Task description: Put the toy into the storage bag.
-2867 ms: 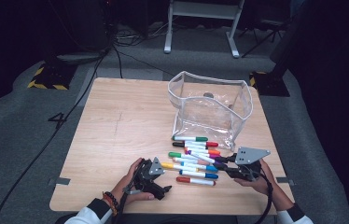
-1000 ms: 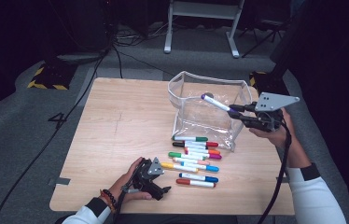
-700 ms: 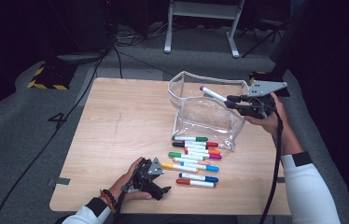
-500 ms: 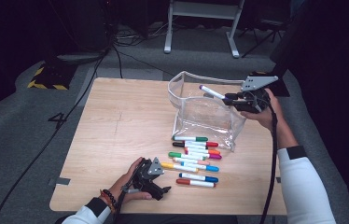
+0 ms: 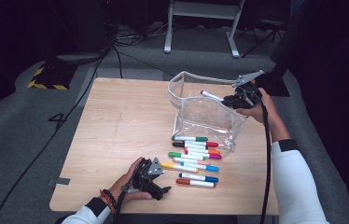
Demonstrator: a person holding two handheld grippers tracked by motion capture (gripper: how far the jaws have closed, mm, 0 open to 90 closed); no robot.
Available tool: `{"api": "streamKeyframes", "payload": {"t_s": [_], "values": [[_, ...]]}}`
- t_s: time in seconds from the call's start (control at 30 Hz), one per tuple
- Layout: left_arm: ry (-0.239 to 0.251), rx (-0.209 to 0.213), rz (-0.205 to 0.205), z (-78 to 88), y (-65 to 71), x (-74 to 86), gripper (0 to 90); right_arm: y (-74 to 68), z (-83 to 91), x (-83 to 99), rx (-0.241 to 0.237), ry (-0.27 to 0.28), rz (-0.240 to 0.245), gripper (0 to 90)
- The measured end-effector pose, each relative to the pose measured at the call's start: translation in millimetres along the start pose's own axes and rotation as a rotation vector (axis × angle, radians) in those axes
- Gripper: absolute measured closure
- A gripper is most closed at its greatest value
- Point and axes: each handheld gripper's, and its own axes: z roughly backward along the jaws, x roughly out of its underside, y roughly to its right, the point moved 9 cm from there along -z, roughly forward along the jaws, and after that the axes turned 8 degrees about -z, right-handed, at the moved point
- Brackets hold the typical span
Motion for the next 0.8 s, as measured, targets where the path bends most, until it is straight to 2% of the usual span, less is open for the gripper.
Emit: {"api": "streamKeyframes", "payload": {"t_s": [0.03,0.13,0.23,0.47,0.53,0.7,0.8], "values": [[-0.001,0.0,0.0,0.0,0.0,0.1,4.2,1.2,-2.5,2.4,0.004,-0.029,0.004,73.6],[0.0,0.0,0.0,0.0,0.0,0.0,4.2,-0.7,-7.0,6.6,-0.025,-0.074,-0.003,74.8],[-0.001,0.0,0.001,0.0,0.0,0.1,4.2,-5.8,-9.1,10.2,-0.052,-0.124,0.021,74.8],[0.0,0.0,0.0,0.0,0.0,0.0,4.2,-16.4,-10.0,14.8,-0.099,-0.182,0.058,74.7],[0.0,0.0,0.0,0.0,0.0,0.0,4.2,-22.5,-9.8,16.9,-0.126,-0.22,0.083,74.1],[0.0,0.002,-0.002,0.1,0.0,0.2,4.2,-24.0,-9.1,16.7,-0.113,-0.23,0.1,67.9],[0.0,0.002,-0.002,0.1,0.0,0.2,4.2,-20.2,-8.2,15.5,-0.086,-0.21,0.093,65.5]]}}
